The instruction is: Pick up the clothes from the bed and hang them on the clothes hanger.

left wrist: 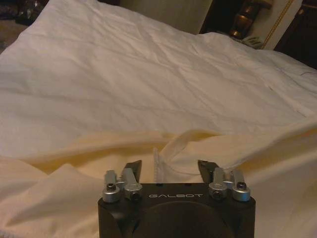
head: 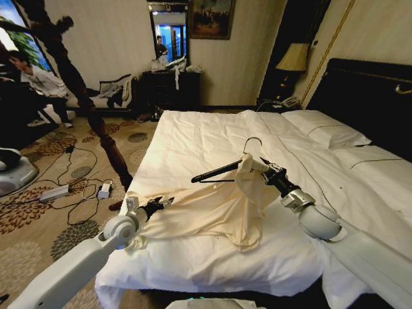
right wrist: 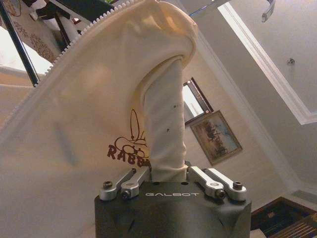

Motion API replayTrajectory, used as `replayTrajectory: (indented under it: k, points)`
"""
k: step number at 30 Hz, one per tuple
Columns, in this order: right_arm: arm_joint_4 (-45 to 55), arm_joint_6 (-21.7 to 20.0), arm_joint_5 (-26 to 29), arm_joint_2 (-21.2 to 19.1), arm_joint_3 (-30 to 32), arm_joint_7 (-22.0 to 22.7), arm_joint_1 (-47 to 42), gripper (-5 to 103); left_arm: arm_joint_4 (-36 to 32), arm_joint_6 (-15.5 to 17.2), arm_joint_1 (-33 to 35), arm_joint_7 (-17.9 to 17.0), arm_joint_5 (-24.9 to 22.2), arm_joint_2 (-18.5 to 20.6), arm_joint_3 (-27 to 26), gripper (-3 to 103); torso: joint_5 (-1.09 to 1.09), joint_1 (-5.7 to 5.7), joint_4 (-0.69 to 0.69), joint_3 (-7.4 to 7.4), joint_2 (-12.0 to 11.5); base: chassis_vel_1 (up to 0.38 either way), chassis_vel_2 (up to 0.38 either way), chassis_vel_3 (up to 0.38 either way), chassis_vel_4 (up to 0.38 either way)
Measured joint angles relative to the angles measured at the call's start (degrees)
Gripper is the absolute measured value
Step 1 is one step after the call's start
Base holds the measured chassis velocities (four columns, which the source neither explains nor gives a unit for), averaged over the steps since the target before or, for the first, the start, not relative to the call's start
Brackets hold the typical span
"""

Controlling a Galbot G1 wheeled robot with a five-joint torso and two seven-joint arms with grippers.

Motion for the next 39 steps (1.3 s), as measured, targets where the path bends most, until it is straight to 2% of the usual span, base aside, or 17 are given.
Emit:
replayTrajectory:
  k: [1, 4, 6, 8, 9, 12, 15, 16, 18, 19, 24, 28, 31, 33, 39]
  points:
    - [0.0, 0.0, 0.0, 0.0, 0.0, 0.0, 0.0, 18, 0.0, 0.0, 0.0, 0.0, 0.0, 0.0, 0.0, 66, 0.0, 0.0, 0.0, 0.0, 0.0, 0.0, 0.0, 0.0, 0.0]
    - [0.3, -0.2, 0.2, -0.4, -0.3, 0.1, -0.1, 18, 0.9, 0.3, -0.1, -0.1, 0.5, -0.5, 0.3, 49, 0.0, 0.0, 0.0, 0.0, 0.0, 0.0, 0.0, 0.0, 0.0]
    - [0.3, -0.2, 0.2, -0.4, -0.4, 0.1, -0.1, 18, 1.2, 0.2, -0.3, -0.1, 0.9, -0.8, 0.6, 49, -0.01, 0.0, 0.01, 0.0, 0.0, 0.0, 0.0, 0.0, 0.0]
    - [0.3, -0.2, 0.1, -0.5, -0.6, 0.1, 0.0, 18, 1.4, 0.1, -0.8, -0.2, 1.2, -1.2, 0.9, 38, -0.01, 0.0, 0.0, 0.0, 0.0, 0.0, 0.0, 0.0, 0.0]
    - [0.3, -0.2, 0.1, -0.5, -0.6, 0.1, 0.0, 18, 1.4, 0.1, -0.8, -0.2, 1.2, -1.2, 0.9, 38, -0.01, 0.0, 0.0, 0.0, 0.0, 0.0, 0.0, 0.0, 0.0]
    - [0.3, -0.2, 0.1, -0.5, -0.6, 0.2, 0.2, 18, 1.6, 0.2, -1.4, -0.6, 1.0, -1.2, 1.2, 22, 0.0, 0.0, 0.0, 0.0, 0.0, 0.0, 0.0, 0.0, 0.0]
    - [0.4, -0.2, 0.1, -0.5, -0.6, 0.3, 0.1, 18, 1.7, 0.5, -1.4, -1.0, 1.0, -1.2, 1.3, 17, -0.01, 0.0, 0.0, 0.0, 0.0, 0.0, 0.0, 0.0, 0.0]
    - [0.6, -0.2, 0.1, -0.8, -0.6, 0.4, 0.0, 18, 1.8, 0.6, -1.2, -1.1, 1.2, -1.1, 1.3, 6, 0.0, 0.0, 0.0, 0.0, 0.0, 0.0, 0.0, 0.0, 0.0]
    - [0.7, -0.2, 0.1, -0.9, -0.6, 0.4, 0.0, 18, 1.8, 0.6, -1.1, -1.1, 1.2, -1.1, 1.3, 6, 0.0, 0.0, 0.0, 0.0, 0.0, 0.0, 0.0, 0.0, 0.0]
    - [0.9, -0.2, 0.3, -1.2, -0.6, 0.4, 0.0, 18, 1.8, 0.6, -0.9, -1.1, 1.4, -1.2, 1.3, 1, 0.0, 0.0, 0.0, 0.0, 0.0, 0.0, 0.0, 0.0, 0.0]
    - [0.8, -0.2, 0.4, -1.4, -0.3, 0.4, -0.1, 18, 0.6, -0.3, -0.9, -1.1, 1.7, -1.4, 0.2, 0, -0.02, 0.0, 0.01, 0.0, 0.0, 0.0, 0.0, 0.0, 0.0]
    - [-0.2, -0.1, 0.3, -0.9, -0.4, 0.4, 0.2, 18, -3.4, -0.8, -3.4, -2.1, -1.8, 0.0, -1.2, 0, 0.0, 0.0, -0.01, 0.0, 0.0, 0.0, 0.0, 0.0, 0.0]
    - [-3.2, -0.1, 0.2, 0.0, -1.5, 0.9, 0.5, 18, -8.6, -0.6, -8.8, -4.4, -5.3, 1.7, -1.2, 0, 0.03, 0.01, 0.0, 0.0, 0.0, 0.0, 0.0, 0.0, 0.0]
    - [-4.0, -0.1, 0.1, 0.2, -1.6, 1.0, 0.5, 18, -9.3, -0.4, -9.9, -4.8, -6.1, 1.7, -1.0, 0, 0.03, 0.0, 0.0, 0.0, 0.0, 0.0, 0.0, 0.0, 0.0]
    - [-5.2, -0.4, 1.3, 0.0, -2.0, 0.9, 1.4, 18, -10.7, 0.2, -18.8, -8.3, -10.7, 1.8, 0.9, 0, -0.02, 0.01, 0.0, 0.0, 0.0, 0.0, 0.0, 0.0, 0.0]
